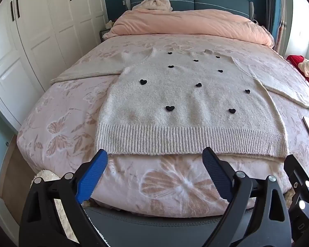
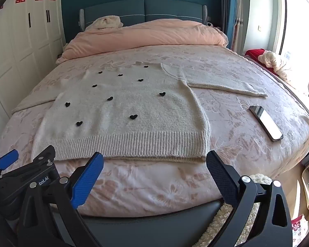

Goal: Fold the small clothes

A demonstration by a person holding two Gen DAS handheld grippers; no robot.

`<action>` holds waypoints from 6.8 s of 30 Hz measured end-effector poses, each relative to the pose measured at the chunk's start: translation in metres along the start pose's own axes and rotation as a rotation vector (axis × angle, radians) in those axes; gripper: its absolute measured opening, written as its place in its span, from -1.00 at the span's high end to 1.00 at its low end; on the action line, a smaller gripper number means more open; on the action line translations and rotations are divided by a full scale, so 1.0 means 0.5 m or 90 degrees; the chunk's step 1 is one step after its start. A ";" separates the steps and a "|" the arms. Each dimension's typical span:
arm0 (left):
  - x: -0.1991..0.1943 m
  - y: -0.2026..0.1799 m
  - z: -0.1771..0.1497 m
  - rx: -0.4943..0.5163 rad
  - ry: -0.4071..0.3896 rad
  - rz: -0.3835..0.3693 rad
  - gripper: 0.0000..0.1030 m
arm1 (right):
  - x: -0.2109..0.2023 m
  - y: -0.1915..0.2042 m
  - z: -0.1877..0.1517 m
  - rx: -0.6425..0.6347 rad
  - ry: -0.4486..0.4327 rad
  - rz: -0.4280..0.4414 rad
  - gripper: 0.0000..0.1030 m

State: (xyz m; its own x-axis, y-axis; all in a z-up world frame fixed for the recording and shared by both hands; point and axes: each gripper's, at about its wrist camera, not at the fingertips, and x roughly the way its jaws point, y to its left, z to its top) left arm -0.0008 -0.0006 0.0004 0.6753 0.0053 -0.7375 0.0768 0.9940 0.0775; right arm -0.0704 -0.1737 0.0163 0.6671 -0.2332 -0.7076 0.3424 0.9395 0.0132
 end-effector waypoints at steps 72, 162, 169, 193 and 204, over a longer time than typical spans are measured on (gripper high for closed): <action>-0.024 -0.016 0.005 0.010 -0.007 -0.009 -0.76 | -0.016 -0.011 0.003 0.014 -0.018 -0.001 -0.90; 0.282 0.058 0.246 -0.180 0.034 -0.092 -0.90 | 0.519 -0.203 0.673 0.177 -0.087 0.360 0.61; 0.364 0.091 0.336 -0.270 0.049 -0.199 -0.91 | 0.599 0.055 0.524 0.054 0.030 0.394 0.20; 0.604 0.031 0.534 -0.402 0.069 -0.313 0.84 | 0.641 -0.186 0.435 0.255 0.074 0.289 0.38; 0.661 0.063 0.407 -0.421 0.132 -0.258 0.83 | 0.700 -0.215 0.382 0.318 0.130 0.281 0.66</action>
State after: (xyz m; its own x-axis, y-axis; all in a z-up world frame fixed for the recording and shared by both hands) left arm 0.3739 0.0103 -0.1044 0.5331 -0.4140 -0.7378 -0.2075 0.7815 -0.5884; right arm 0.2526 -0.4041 -0.0976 0.6928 0.2415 -0.6795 0.3644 0.6958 0.6189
